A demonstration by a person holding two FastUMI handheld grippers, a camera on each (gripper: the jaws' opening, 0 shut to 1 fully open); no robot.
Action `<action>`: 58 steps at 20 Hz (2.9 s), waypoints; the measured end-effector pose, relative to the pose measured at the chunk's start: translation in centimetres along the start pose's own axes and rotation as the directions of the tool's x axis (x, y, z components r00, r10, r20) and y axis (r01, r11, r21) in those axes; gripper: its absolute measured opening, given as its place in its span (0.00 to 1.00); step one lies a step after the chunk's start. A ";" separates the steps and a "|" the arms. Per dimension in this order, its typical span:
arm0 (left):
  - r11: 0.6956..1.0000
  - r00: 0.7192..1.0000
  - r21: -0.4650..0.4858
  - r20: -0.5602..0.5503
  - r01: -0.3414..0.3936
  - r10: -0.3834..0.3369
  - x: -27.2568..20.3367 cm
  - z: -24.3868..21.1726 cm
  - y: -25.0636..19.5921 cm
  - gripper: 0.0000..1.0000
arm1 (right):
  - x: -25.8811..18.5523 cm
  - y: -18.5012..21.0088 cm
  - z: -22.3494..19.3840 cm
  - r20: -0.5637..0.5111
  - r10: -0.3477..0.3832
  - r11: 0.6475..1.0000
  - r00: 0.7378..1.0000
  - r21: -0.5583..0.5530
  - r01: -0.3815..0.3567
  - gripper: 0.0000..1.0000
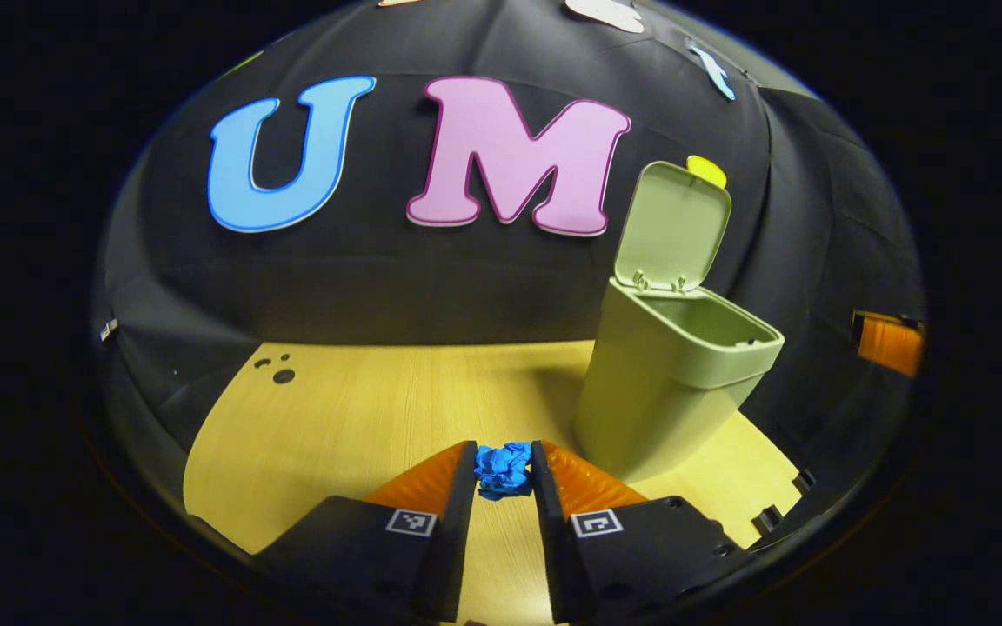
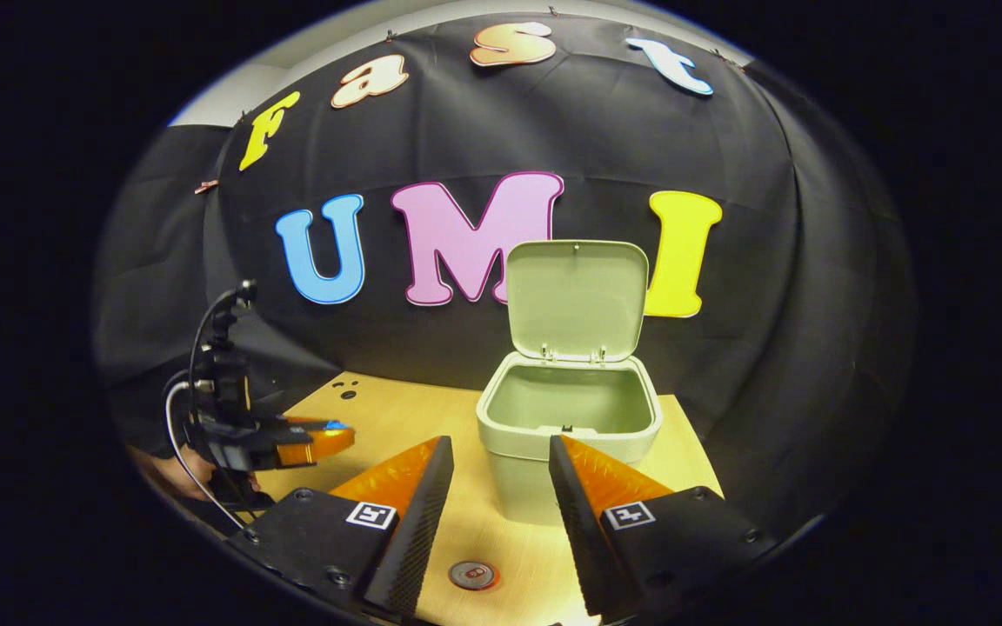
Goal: Press the lid of the desktop garbage bin to open it, pick up the crumpled paper on the desktop and throw it into the bin, then pick up the pop can on the desktop and drop it into the bin, and finally close the garbage bin lid.
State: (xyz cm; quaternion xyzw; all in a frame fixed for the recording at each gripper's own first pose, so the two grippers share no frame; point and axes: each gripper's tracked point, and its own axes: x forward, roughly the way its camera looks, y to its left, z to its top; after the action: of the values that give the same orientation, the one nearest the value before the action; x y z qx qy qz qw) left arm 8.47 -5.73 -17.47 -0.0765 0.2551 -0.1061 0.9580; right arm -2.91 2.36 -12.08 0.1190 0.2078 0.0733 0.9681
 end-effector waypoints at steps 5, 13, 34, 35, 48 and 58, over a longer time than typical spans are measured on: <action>0.998 0.989 0.014 0.137 0.058 -0.060 -0.1 6.2 -2.4 0.41 | -0.3 0.6 -3.0 -0.063 0.017 0.999 0.998 0.035 -0.015 0.70; 0.984 0.952 0.064 0.251 0.166 -0.176 1.4 12.5 -7.6 0.42 | -1.1 1.0 -6.5 -0.126 0.014 0.999 0.992 0.032 -0.010 0.74; 0.912 0.927 0.227 0.078 0.342 -0.367 11.8 9.6 -20.9 0.47 | -3.6 -1.1 -10.2 -0.175 -0.043 0.989 0.984 0.129 0.066 0.77; 0.910 0.927 0.230 0.067 0.345 -0.368 11.9 9.1 -21.0 0.47 | -3.7 -1.2 -10.2 -0.173 -0.045 0.988 0.984 0.138 0.069 0.78; 0.937 0.935 0.190 0.152 0.292 -0.322 9.5 10.6 -19.1 0.93 | -3.1 -1.4 -10.2 -0.164 -0.041 0.987 0.986 0.145 0.065 0.85; 0.984 0.953 0.126 0.261 0.128 -0.157 1.3 11.8 -10.2 0.93 | -1.8 0.8 -12.2 -0.233 0.042 0.997 0.972 0.068 -0.027 0.89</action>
State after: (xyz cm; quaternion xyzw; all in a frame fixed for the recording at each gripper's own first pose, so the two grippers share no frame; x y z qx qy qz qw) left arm 13.88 -14.80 -5.95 -0.0570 0.1102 -0.1773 0.9763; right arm -9.71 5.19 -21.98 0.1440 0.3206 0.0968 0.9312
